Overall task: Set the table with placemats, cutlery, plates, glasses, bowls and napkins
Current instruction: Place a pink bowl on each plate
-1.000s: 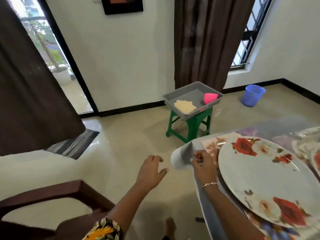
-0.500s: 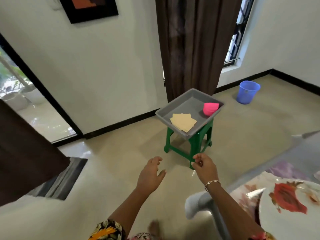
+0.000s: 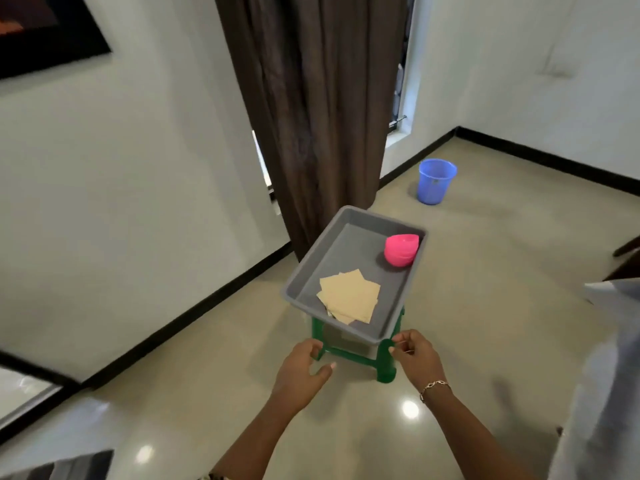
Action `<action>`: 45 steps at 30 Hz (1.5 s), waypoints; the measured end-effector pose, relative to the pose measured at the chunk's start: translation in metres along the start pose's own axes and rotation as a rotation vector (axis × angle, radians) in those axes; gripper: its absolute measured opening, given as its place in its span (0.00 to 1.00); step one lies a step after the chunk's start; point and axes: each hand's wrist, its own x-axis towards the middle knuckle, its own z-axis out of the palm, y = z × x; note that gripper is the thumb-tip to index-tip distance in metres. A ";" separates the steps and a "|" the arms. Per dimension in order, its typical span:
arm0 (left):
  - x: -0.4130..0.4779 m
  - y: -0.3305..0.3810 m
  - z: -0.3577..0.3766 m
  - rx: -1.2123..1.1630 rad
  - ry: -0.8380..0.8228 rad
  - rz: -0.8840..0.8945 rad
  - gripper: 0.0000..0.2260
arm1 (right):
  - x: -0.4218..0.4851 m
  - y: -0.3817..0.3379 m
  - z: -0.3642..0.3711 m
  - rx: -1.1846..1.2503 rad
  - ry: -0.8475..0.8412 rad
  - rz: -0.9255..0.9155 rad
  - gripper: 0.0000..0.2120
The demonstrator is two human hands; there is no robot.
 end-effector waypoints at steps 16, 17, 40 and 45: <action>0.262 0.055 -0.004 0.033 -0.302 -0.035 0.18 | 0.224 -0.051 -0.037 0.383 0.081 0.358 0.06; 0.276 0.057 -0.002 0.023 -0.302 -0.052 0.18 | 0.237 -0.052 -0.041 0.395 0.080 0.390 0.05; 0.573 0.061 0.174 -0.184 -0.552 -0.313 0.17 | 0.463 0.002 0.015 0.920 0.263 0.882 0.17; 0.583 0.056 0.196 -0.149 -0.716 -0.354 0.24 | 0.479 0.016 0.033 0.897 0.367 0.927 0.20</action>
